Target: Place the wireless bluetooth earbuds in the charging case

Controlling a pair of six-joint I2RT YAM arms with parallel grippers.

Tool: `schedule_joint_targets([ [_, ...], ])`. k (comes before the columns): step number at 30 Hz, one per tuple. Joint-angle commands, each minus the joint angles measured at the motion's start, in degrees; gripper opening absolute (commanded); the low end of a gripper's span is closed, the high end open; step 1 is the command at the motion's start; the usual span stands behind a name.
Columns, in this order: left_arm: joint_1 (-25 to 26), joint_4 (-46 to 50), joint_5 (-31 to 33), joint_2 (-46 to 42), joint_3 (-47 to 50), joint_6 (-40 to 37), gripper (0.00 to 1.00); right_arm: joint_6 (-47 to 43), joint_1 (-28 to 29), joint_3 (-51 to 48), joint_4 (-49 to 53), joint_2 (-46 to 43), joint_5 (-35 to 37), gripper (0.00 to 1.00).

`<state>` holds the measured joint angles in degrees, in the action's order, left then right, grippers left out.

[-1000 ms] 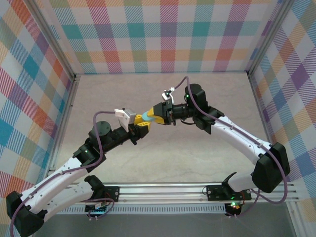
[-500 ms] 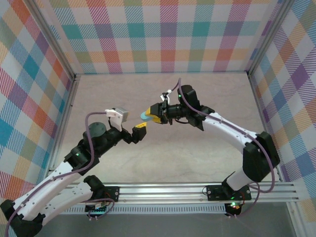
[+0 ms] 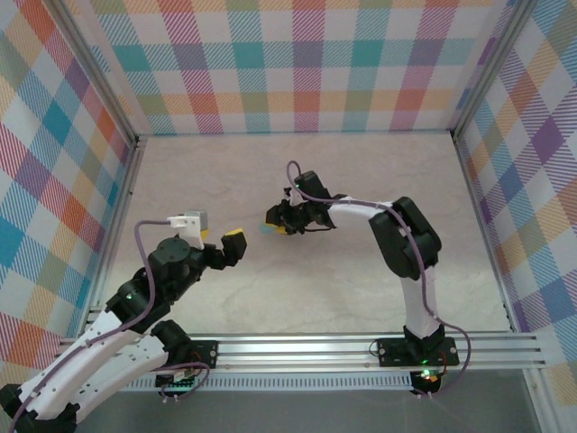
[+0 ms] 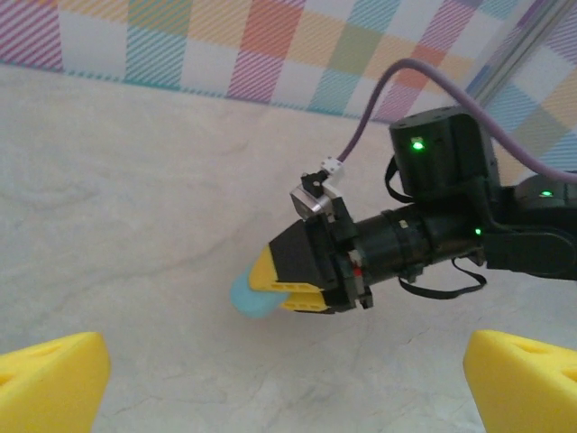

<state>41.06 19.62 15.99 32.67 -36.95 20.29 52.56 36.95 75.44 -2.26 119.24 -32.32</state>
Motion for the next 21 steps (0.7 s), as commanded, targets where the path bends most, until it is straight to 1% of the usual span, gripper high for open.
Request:
schedule_joint_targets([
  [1, -0.89, -0.84, -0.58, 2.3, 1.29, 2.55, 1.0, -5.26, -0.56, 5.04, 2.24, 3.02, 0.63, 0.34],
  [4, -1.02, -5.41, -3.18, 5.63, 2.39, 3.75, 1.0, -9.65, -0.65, 7.88, 8.58, 4.81, 3.79, 0.34],
  [7, -1.07, -7.1, -3.83, 8.55, 2.32, 3.91, 1.0, -12.21, -0.74, 9.04, 11.62, 6.05, 5.36, 0.35],
  [15, -1.5, -7.61, -1.88, 10.36, 2.66, 1.94, 1.0, -14.41, -0.83, 8.1, 15.44, 5.53, 7.76, 0.45],
  [21, -1.73, -7.17, -1.19, 10.48, 2.59, 0.93, 1.0, -15.5, -0.83, 7.08, 18.83, 2.34, 11.09, 0.52],
])
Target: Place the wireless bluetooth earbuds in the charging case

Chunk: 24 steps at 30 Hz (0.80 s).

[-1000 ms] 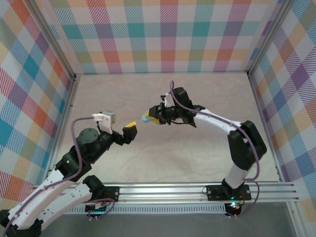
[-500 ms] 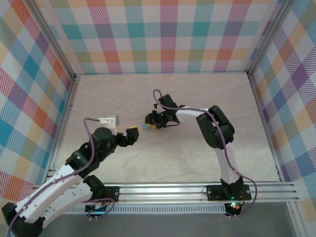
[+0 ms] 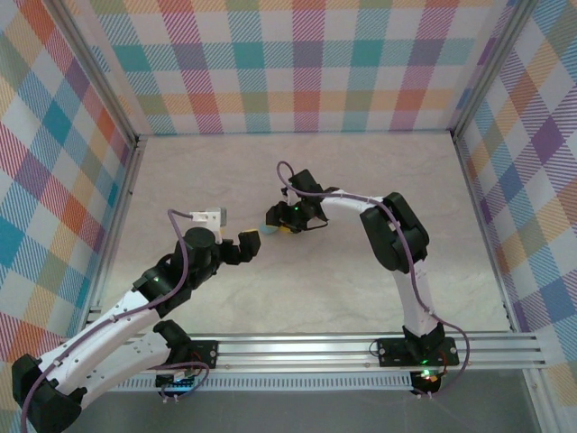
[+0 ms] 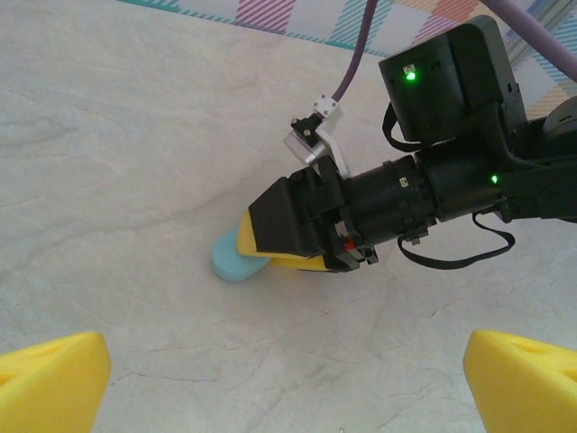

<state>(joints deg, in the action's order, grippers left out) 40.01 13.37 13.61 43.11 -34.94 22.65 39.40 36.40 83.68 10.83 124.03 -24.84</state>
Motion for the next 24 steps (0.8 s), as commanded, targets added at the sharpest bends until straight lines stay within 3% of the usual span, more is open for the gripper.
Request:
schedule_joint_targets([
  [1, -0.8, -0.53, 1.31, 0.28, 0.28, -2.08, 1.0, -2.83, -0.28, -1.23, 6.48, -3.36, 4.52, 0.53],
  [8, -3.56, 9.51, 2.41, 7.67, -11.69, -7.31, 1.0, -7.82, -1.16, -0.64, 10.2, -9.69, 7.44, 0.55],
  [12, -6.77, 11.0, -0.37, 13.4, -17.4, -10.57, 1.0, -9.95, -2.32, -0.3, 12.33, -14.38, 8.99, 0.59],
  [16, -10.51, 8.65, -2.59, 17.89, -20.71, -14.73, 1.0, -14.95, -4.31, -1.13, 12.42, -20.78, 11.93, 0.61],
  [20, -12.14, 5.87, -3.96, 22.34, -23.87, -25.77, 1.0, -18.63, -9.39, -5.7, 9.14, -26.85, 14.64, 0.7],
  [24, -14.14, -4.03, -4.1, 23.92, -21.34, -32.21, 1.0, -22.61, -15.84, -15.24, -1.66, -34.33, 12.5, 0.79],
])
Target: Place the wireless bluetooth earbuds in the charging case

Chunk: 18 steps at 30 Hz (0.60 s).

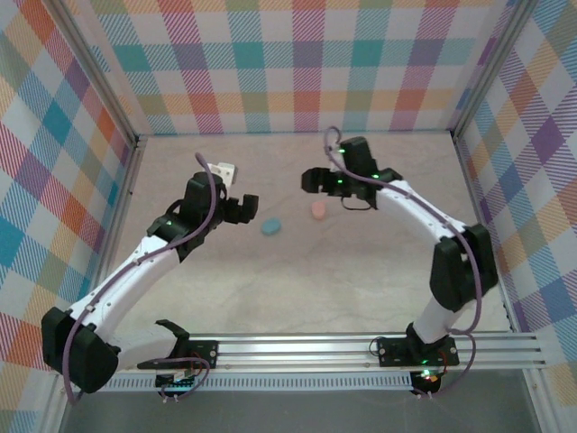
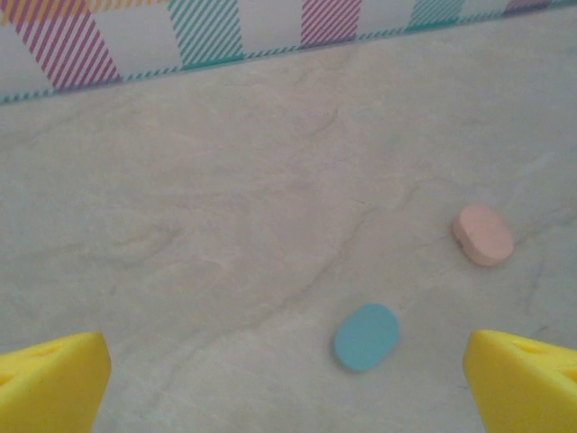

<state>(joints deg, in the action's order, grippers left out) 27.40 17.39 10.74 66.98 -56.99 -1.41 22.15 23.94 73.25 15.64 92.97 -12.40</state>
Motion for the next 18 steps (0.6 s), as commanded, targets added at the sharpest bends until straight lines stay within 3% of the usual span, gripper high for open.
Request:
schedule_joint_targets([
  [1, -2.55, -11.92, -1.69, 0.0, 2.78, -8.43, 1.0, -7.22, -4.62, -7.83, -9.2, -5.29, 1.03, 0.82],
  [4, -6.36, -21.86, -1.71, 1.03, 8.29, -6.51, 1.0, -11.96, -6.6, -15.05, -14.49, -10.52, 10.29, 1.0],
  [8, -11.35, -29.25, 0.58, 4.75, 13.64, -4.58, 1.0, -16.26, -8.16, -23.89, -20.51, -15.33, 26.72, 1.0],
  [12, -13.52, -38.79, 3.17, 7.76, 20.34, -4.03, 1.0, -16.93, -10.84, -32.4, -30.3, -13.98, 42.01, 1.0],
  [15, -14.28, -46.21, 3.98, 8.6, 25.44, -2.56, 1.0, -18.14, -12.58, -35.97, -33.16, -11.69, 46.82, 1.0],
  [18, -14.63, -46.44, 3.22, 10.61, 25.86, -3.57, 1.0, -21.03, -12.96, -40.87, -41.39, -10.85, 47.18, 1.0],
])
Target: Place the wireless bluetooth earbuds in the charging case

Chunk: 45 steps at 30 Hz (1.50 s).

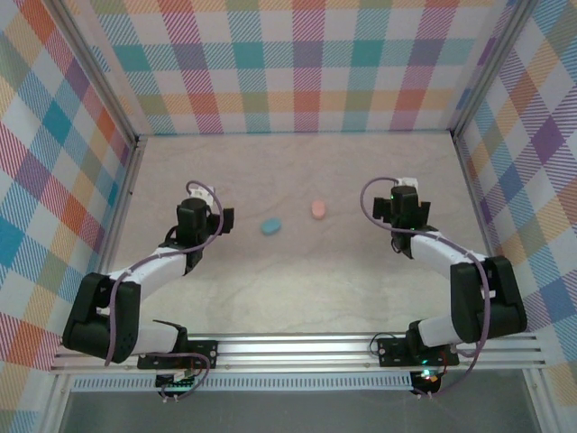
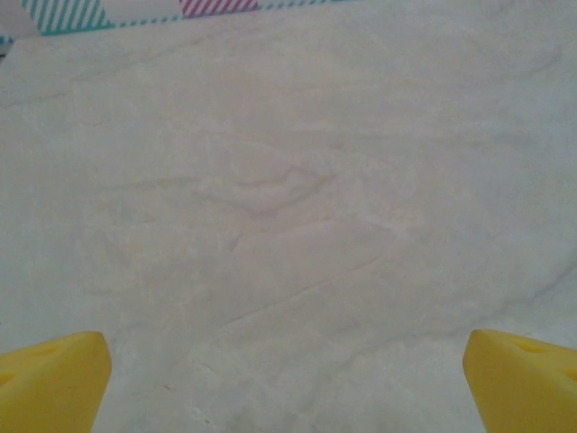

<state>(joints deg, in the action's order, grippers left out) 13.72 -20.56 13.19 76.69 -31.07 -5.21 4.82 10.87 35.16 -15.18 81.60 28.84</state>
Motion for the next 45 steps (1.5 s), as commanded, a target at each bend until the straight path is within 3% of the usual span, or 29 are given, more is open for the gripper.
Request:
schedule_joint_targets([
  [1, -1.05, -6.57, 0.31, 1.05, -1.03, -0.17, 1.0, -4.1, -0.02, -4.9, -15.21, 0.72, 5.76, 1.0],
  [6, -1.37, -8.41, 0.24, 2.9, -0.67, -3.97, 1.0, -2.74, -2.41, -9.89, -29.02, 3.76, 0.54, 1.0],
  [9, -2.59, -8.64, -1.04, 2.74, 0.81, -2.99, 1.0, -2.13, -3.71, -8.26, -25.78, 4.13, -3.17, 1.0],
  [15, -6.21, -25.32, 0.61, 6.12, 9.8, 2.83, 1.0, -1.96, -6.41, -12.4, -30.68, 2.29, -11.94, 1.0],
  [22, -10.09, -23.6, -8.5, 12.59, 5.93, 3.69, 1.0, -4.61, -6.94, -13.84, -36.09, 5.11, -19.17, 1.0],
  [45, -10.06, -24.27, -9.69, 12.88, 6.26, 3.03, 1.0, -2.27, -8.31, -13.16, -35.53, 6.35, -17.77, 1.0],
])
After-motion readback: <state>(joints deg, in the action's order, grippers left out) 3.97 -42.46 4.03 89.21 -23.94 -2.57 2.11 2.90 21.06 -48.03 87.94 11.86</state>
